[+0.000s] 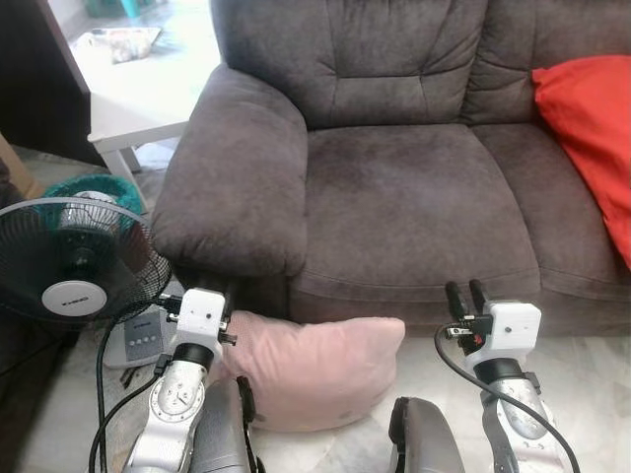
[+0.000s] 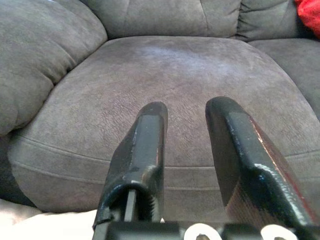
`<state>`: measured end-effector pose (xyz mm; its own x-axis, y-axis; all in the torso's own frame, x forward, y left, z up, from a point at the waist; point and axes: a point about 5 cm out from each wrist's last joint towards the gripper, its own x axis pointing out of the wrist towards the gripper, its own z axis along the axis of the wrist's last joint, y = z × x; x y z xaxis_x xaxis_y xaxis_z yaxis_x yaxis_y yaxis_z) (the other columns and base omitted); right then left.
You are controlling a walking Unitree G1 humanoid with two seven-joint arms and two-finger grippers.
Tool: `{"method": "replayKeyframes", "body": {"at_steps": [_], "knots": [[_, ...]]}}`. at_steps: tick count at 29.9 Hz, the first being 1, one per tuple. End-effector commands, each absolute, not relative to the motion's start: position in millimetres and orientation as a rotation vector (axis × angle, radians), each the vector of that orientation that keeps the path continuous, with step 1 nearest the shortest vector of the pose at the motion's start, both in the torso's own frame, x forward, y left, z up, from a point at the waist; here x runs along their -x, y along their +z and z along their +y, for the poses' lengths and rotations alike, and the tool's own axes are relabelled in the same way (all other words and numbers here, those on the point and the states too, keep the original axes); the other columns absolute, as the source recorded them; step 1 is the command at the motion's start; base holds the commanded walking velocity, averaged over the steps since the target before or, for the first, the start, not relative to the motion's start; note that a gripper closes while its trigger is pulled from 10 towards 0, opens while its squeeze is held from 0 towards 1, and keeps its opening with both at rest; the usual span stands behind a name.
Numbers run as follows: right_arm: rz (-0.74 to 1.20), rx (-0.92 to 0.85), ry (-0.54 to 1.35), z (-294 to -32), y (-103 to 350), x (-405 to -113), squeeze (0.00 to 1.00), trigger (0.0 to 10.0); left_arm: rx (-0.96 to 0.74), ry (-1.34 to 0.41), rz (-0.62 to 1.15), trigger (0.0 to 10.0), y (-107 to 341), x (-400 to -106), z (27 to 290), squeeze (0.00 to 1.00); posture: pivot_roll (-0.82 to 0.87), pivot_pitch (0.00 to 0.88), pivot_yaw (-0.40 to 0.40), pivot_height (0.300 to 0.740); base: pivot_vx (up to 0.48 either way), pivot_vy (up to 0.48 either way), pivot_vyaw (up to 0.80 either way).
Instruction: Move the pillow to the sofa from floor
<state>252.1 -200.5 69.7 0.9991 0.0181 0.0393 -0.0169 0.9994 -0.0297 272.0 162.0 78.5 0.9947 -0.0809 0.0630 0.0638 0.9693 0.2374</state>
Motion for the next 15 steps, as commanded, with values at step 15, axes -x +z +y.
{"method": "replayKeyframes", "body": {"at_steps": [15], "knots": [[0.001,0.014,0.011,-199.2,64.1,-253.4,0.00,10.0,-0.239,-0.002,-0.096,10.0,83.1,-271.8,169.4,0.00,0.06,0.093,-0.005,0.517,0.000,0.000,0.00]]}}
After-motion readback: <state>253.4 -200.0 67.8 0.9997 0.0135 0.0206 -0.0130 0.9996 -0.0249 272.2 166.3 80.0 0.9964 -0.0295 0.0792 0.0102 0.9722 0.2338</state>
